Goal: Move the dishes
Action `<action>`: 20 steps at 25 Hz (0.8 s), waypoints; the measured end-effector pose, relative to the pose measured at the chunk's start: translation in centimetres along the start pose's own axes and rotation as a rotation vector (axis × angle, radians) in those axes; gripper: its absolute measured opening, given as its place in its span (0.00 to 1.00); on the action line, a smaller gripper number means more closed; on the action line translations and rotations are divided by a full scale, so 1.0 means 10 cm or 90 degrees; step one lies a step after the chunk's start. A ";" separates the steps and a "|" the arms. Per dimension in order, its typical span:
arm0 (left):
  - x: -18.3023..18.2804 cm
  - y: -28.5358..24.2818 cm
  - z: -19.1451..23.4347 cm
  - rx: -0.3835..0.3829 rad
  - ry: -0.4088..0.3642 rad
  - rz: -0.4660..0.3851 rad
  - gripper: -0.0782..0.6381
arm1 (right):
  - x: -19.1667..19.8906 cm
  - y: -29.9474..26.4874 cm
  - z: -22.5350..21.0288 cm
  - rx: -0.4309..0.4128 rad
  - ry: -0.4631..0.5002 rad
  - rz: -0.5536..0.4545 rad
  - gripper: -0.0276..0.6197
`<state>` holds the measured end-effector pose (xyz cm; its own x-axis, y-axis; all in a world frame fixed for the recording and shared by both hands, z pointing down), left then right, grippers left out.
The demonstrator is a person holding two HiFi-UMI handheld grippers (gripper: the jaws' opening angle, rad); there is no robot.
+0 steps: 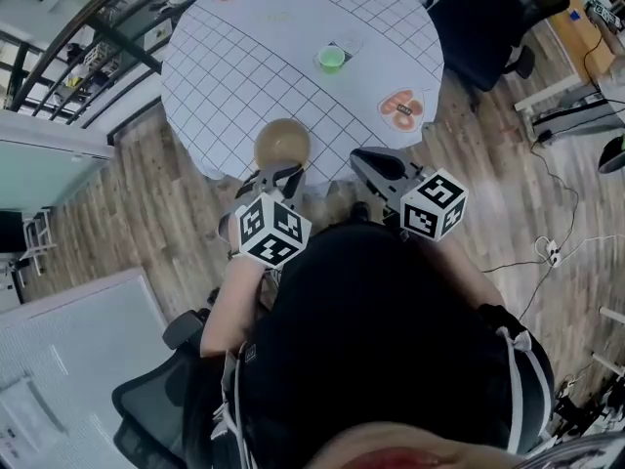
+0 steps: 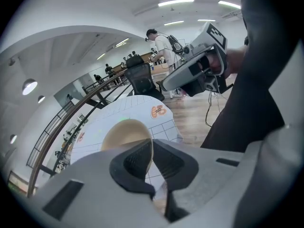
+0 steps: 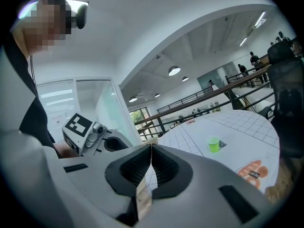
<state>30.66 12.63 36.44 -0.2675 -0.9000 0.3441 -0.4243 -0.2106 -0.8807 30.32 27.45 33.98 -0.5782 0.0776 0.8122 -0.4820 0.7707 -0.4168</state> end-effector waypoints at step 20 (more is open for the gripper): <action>-0.51 -1.22 1.84 0.050 -0.196 0.016 0.13 | -0.93 -1.20 -0.71 0.054 -0.082 -0.010 0.07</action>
<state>53.15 12.76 39.41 0.0023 -0.9760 0.2178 -0.3497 -0.2049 -0.9142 46.18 21.98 34.31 -0.6474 -0.0206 0.7619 -0.5422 0.7150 -0.4414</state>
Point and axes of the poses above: the fingertips, and each gripper's own axes: y backward along the fingers, z to its left, x out of its underside, the point moved 5 cm from there along y, backward along the fingers, and after that the axes turned 15 degrees about z, right-handed, at the moved point
